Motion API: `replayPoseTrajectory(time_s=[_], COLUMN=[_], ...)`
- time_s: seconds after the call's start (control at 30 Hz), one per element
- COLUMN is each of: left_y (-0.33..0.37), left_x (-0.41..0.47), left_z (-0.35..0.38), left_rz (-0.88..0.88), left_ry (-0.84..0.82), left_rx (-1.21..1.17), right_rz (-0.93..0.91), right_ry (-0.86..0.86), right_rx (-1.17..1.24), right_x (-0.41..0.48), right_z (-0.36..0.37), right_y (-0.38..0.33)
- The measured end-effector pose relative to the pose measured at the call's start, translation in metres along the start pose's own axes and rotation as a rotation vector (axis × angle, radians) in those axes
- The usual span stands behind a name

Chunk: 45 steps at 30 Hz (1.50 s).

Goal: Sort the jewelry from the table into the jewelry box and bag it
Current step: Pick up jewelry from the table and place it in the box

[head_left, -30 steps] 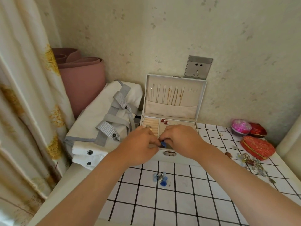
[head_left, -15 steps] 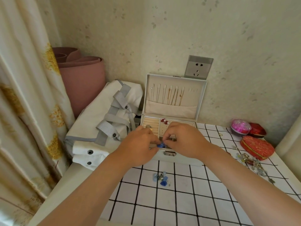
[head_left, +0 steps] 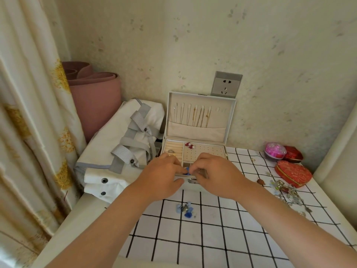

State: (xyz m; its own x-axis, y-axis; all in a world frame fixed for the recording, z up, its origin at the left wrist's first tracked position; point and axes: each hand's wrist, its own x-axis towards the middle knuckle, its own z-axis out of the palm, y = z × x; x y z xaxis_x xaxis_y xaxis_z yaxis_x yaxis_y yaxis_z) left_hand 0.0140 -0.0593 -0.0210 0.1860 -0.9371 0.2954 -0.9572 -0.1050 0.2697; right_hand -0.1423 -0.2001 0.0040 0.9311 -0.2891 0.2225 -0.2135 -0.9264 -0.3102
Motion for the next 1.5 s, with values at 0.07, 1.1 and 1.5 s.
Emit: replayPoseTrajectory(time_s=[0.07, 1.1, 1.5], left_y=[0.002, 0.028, 0.032], left_x=[-0.003, -0.014, -0.005], left_z=[-0.002, -0.012, -0.028], left_rz=[0.012, -0.347, -0.551], left_ry=[0.053, 0.008, 0.185], left_rx=[-0.008, -0.618, -0.989], right_rz=[0.003, 0.384, 0.537], right_ry=[-0.049, -0.165, -0.026], right_rx=[0.064, 0.658, 0.923], right_x=[-0.006, -0.008, 0.000], right_z=[-0.002, -0.015, -0.020], right_y=[-0.007, -0.027, -0.030])
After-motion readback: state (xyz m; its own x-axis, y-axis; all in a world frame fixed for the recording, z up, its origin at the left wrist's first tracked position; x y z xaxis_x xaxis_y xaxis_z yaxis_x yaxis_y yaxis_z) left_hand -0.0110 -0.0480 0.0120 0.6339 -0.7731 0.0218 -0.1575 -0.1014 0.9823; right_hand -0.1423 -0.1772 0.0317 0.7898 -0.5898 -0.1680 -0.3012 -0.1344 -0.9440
